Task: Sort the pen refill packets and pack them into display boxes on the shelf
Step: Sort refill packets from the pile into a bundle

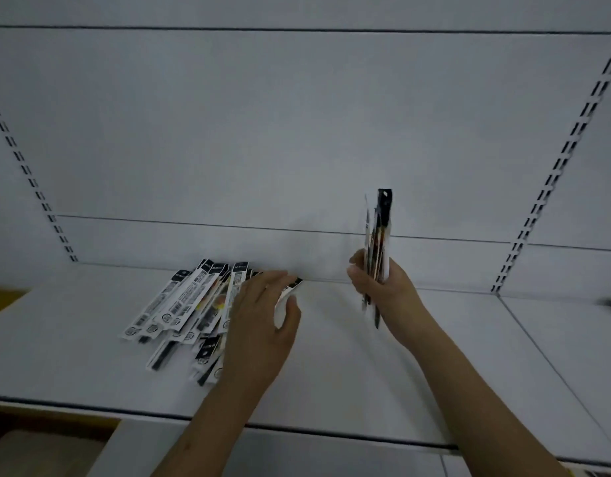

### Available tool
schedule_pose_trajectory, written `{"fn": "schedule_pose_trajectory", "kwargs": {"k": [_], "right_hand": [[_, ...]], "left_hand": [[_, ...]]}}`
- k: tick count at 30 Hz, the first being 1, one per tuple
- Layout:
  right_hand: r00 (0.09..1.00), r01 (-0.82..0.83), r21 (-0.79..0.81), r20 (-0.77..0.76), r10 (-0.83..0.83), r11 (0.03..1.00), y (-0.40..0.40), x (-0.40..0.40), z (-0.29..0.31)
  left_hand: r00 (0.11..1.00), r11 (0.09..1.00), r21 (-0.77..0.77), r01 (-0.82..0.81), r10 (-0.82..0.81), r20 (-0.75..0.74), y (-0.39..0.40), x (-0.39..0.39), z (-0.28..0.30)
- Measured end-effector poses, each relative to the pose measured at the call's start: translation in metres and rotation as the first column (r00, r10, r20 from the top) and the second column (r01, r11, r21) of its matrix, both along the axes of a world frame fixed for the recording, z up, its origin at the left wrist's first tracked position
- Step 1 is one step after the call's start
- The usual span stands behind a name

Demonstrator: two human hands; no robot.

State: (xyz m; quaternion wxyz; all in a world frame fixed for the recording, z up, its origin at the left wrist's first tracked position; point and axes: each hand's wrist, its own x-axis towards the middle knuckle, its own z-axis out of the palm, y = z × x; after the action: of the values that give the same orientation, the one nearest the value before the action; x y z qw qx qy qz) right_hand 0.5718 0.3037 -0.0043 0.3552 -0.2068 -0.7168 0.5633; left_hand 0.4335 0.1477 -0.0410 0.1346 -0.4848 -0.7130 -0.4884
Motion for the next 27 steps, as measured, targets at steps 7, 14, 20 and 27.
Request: {"fn": "schedule_pose_trajectory", "kwargs": {"k": [7,14,20,27], "right_hand": [[0.953,-0.055,0.047,0.300,0.039,0.997,-0.005,0.008,-0.032],[0.941,-0.025,0.222,0.335,-0.052,0.975,-0.015,0.005,-0.045],[0.861,-0.067,0.473,0.472,-0.189,0.878,-0.021,0.005,-0.041],[0.812,-0.085,0.504,0.535,-0.233,0.860,-0.031,-0.003,-0.046]], "left_hand": [[0.900,0.929,-0.128,0.346,-0.291,0.325,0.036,0.024,0.030],[0.804,0.880,-0.188,0.435,-0.287,0.521,0.070,0.027,0.060],[0.783,0.901,-0.018,0.433,-0.367,0.502,0.067,0.021,0.074],[0.857,0.904,-0.207,0.374,-0.252,0.449,0.064,0.020,0.052]]}}
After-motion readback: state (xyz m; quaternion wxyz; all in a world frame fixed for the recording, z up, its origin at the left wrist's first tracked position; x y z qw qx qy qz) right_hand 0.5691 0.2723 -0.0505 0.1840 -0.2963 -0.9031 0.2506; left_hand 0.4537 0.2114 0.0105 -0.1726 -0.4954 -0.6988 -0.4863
